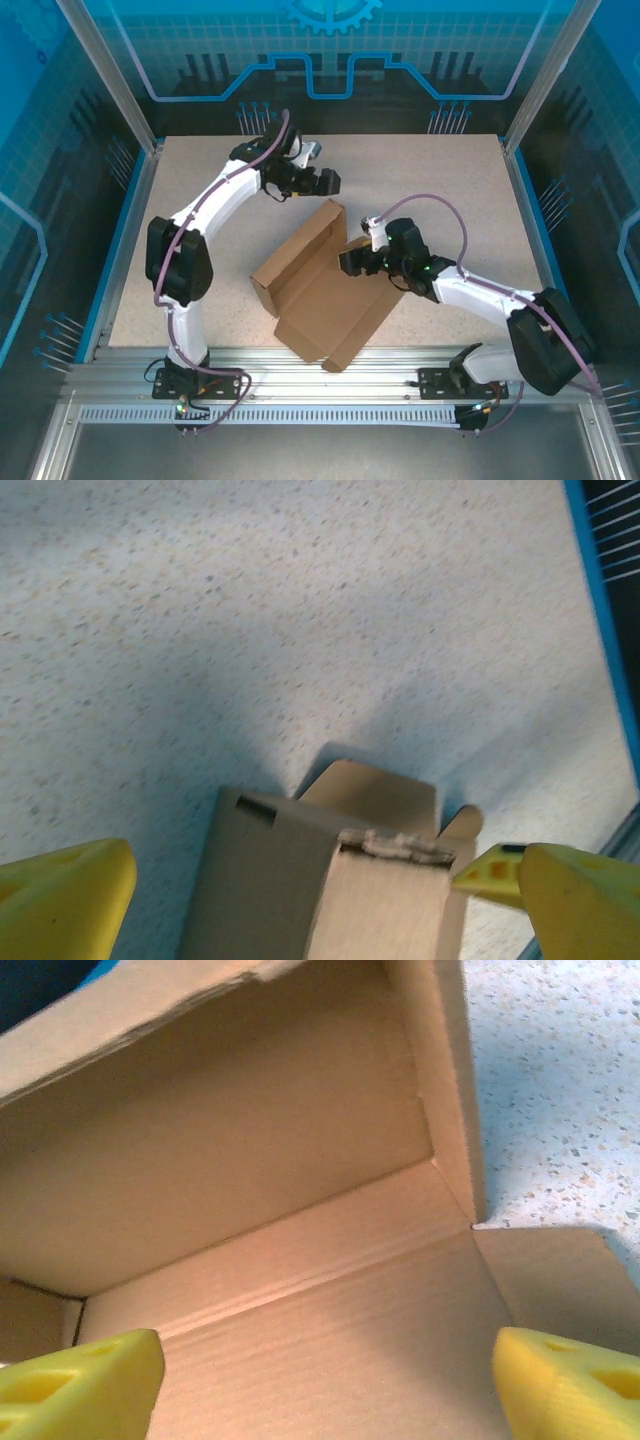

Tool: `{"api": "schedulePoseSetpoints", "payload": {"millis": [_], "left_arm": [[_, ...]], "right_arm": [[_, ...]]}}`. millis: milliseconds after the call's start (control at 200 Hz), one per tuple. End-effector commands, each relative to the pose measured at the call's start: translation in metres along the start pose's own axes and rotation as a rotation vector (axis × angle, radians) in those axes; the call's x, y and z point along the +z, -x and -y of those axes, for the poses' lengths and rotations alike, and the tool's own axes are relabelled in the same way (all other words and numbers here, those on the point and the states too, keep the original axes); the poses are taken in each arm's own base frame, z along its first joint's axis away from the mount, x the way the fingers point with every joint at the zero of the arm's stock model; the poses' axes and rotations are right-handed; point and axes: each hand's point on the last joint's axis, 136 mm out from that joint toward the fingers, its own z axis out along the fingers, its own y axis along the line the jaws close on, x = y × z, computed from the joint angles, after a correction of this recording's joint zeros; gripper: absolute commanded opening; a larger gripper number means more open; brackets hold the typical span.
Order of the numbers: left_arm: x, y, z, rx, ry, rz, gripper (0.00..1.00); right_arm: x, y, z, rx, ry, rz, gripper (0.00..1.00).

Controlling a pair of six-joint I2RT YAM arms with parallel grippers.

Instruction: Fold the paper box

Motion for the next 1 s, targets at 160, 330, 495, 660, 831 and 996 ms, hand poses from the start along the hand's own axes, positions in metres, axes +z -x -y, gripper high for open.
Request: {"api": "schedulePoseSetpoints", "payload": {"millis": [160,330,495,660,831,996], "left_arm": [[-0.018,-0.015,0.020,0.179,0.157,-0.070,0.99],[-0.006,-0.010,0.025,0.176,0.179,-0.074,0.99],[0.006,-0.010,0.027,0.204,0.215,-0.084,0.99],[0.018,-0.011,0.022,0.234,0.231,-0.112,0.99],[0.025,-0.012,0.023,0.264,0.217,-0.141,0.99],[0.027,-0.024,0.019,0.297,0.215,-0.210,0.98]], "right_arm": [[-0.032,-0.011,0.002,0.145,0.046,-0.008,0.99],[-0.051,-0.017,0.007,0.215,0.055,0.016,1.00],[-0.070,-0.021,0.013,0.232,0.042,0.031,1.00],[-0.081,-0.025,0.020,0.251,0.025,0.062,1.00],[-0.078,-0.030,0.025,0.282,0.019,0.046,1.00],[-0.071,-0.026,0.030,0.300,0.028,0.065,0.99]]}}
